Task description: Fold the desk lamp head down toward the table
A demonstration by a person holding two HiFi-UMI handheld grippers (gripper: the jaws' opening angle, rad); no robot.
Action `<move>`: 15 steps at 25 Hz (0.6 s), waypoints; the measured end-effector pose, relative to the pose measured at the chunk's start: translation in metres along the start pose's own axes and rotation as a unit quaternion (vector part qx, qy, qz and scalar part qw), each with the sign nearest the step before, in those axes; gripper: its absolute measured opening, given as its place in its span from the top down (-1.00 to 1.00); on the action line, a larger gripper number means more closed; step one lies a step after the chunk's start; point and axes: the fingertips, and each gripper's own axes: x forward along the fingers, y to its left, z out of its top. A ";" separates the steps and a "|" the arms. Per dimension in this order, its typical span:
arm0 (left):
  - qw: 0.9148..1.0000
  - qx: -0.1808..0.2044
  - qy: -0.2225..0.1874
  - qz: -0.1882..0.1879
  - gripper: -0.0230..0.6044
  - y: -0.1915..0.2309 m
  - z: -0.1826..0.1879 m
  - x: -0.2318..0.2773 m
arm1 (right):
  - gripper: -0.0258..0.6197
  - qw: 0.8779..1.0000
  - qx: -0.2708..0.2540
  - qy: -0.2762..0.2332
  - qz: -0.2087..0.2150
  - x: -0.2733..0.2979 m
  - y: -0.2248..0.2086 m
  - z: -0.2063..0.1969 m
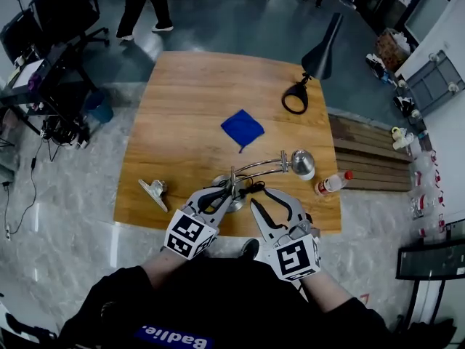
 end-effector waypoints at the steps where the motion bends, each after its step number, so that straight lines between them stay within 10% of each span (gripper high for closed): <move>1: 1.000 -0.001 0.002 0.002 0.78 0.001 -0.002 0.002 | 0.59 1.000 -0.015 0.004 -0.003 0.000 -0.003 0.001; 9: 1.000 0.005 0.024 0.005 0.54 0.011 -0.020 0.016 | 0.52 0.992 -0.099 0.062 -0.039 0.003 -0.016 -0.002; 15: 0.999 0.010 0.049 0.007 0.34 0.020 -0.034 0.035 | 0.39 0.961 -0.224 0.150 -0.064 0.011 -0.029 -0.013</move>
